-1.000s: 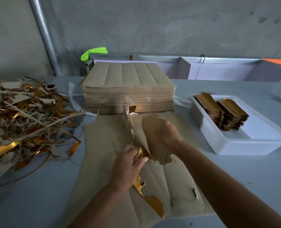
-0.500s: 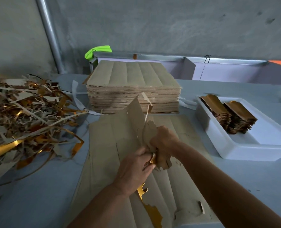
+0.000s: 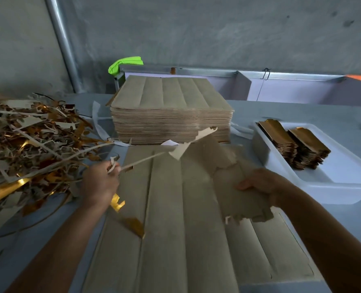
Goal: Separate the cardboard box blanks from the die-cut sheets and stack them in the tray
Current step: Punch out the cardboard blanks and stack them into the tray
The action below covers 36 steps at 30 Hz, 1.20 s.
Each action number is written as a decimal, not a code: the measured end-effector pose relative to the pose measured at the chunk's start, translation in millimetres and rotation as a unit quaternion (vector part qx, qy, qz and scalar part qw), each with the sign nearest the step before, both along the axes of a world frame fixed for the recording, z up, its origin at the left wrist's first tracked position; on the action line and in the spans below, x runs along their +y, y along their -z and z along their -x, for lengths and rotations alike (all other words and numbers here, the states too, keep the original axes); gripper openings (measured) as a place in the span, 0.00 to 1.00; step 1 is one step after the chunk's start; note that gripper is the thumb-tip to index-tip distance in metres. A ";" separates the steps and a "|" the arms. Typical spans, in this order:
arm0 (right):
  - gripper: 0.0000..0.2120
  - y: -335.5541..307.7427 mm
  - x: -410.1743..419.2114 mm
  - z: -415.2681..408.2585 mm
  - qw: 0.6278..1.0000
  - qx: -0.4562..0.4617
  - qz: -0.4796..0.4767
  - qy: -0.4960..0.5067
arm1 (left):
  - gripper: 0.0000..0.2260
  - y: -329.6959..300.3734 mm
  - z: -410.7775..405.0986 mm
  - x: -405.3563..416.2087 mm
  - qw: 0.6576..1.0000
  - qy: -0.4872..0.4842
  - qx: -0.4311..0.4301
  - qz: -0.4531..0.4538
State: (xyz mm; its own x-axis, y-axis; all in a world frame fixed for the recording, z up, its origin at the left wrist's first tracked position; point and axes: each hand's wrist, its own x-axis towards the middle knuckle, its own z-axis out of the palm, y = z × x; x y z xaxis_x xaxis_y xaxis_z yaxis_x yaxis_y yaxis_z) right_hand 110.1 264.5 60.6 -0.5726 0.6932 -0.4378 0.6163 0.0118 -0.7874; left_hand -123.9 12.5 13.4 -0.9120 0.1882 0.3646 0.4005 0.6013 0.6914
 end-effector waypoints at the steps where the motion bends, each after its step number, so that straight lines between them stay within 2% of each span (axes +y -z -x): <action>1: 0.12 0.8 4.5 -6.4 0.999 0.016 0.026 0.026 | 0.08 1.1 4.7 0.9 1.000 -0.006 -0.011 0.027; 3: 0.13 2.2 9.2 -16.1 0.995 0.049 0.060 0.065 | 0.12 1.0 5.3 6.5 0.993 0.026 -0.052 0.099; 5: 0.14 6.2 9.5 -19.5 0.993 0.067 0.076 0.065 | 0.21 -0.2 -3.5 19.2 0.967 0.078 -0.071 0.234; 7: 0.14 10.3 5.5 -19.6 0.992 0.080 0.094 0.034 | 0.28 -8.8 -16.8 34.5 0.929 0.058 0.008 0.364; 8: 0.14 11.0 2.4 -18.9 0.991 0.086 0.102 0.013 | 0.27 -15.8 -25.1 41.6 0.931 0.048 0.076 0.353; 10: 0.14 9.9 -3.2 -16.5 0.990 0.095 0.094 -0.038 | 0.22 -29.6 -43.4 55.1 0.950 0.087 0.227 0.194; 11: 0.13 8.3 -5.6 -14.7 0.990 0.101 0.075 -0.065 | 0.19 -34.4 -51.6 63.2 0.945 0.122 0.281 0.110; 12: 0.12 5.5 -8.3 -13.4 0.989 0.107 0.052 -0.091 | 0.19 -38.9 -57.1 72.1 0.941 0.167 0.288 0.066; 13: 0.11 2.7 -10.8 -11.6 0.987 0.113 0.026 -0.116 | 0.23 -43.1 -60.1 81.8 0.945 0.209 0.248 0.050; 15: 0.09 -4.0 -16.5 -8.7 0.978 0.120 -0.019 -0.170 | 0.40 -48.9 -57.6 99.8 0.955 0.287 0.054 0.049; 17: 0.09 -8.1 -21.6 -5.3 0.970 0.115 -0.061 -0.206 | 0.52 -49.6 -45.1 113.4 0.928 0.337 -0.155 0.031; 19: 0.10 -10.8 -25.7 -2.6 0.961 0.098 -0.117 -0.230 | 0.57 -45.5 -31.9 120.4 0.887 0.385 -0.255 -0.010; 21: 0.10 -10.6 -25.8 -1.5 0.953 0.082 -0.151 -0.251 | 0.52 -42.8 -23.1 125.0 0.867 0.412 -0.277 -0.034; 23: 0.09 -9.5 -22.4 -3.3 0.958 0.095 -0.124 -0.240 | 0.35 -44.2 -15.5 126.6 0.873 0.395 -0.275 -0.078; 25: 0.08 -7.3 -16.2 -8.3 0.975 0.122 -0.072 -0.169 | 0.17 -45.4 -8.3 123.5 0.867 0.388 -0.276 -0.148; 26: 0.07 -5.0 -12.2 -10.9 0.983 0.138 -0.049 -0.112 | 0.11 -44.5 -3.1 120.6 0.862 0.382 -0.277 -0.187; 28: 0.08 1.4 -6.7 -16.7 0.983 0.179 0.035 0.032 | 0.08 -43.3 5.6 113.4 0.855 0.359 -0.286 -0.239; 29: 0.09 4.9 -5.3 -19.7 0.973 0.199 0.076 0.090 | 0.07 -42.2 9.4 109.1 0.862 0.353 -0.278 -0.233; 33: 0.10 9.2 -2.7 -26.2 0.933 0.270 0.114 0.211 | 0.05 -33.2 17.3 96.5 0.921 0.320 -0.202 -0.097; 36: 0.10 4.2 1.4 -30.9 0.890 0.347 0.114 0.273 | 0.06 -29.0 15.1 94.2 0.928 0.317 -0.183 -0.066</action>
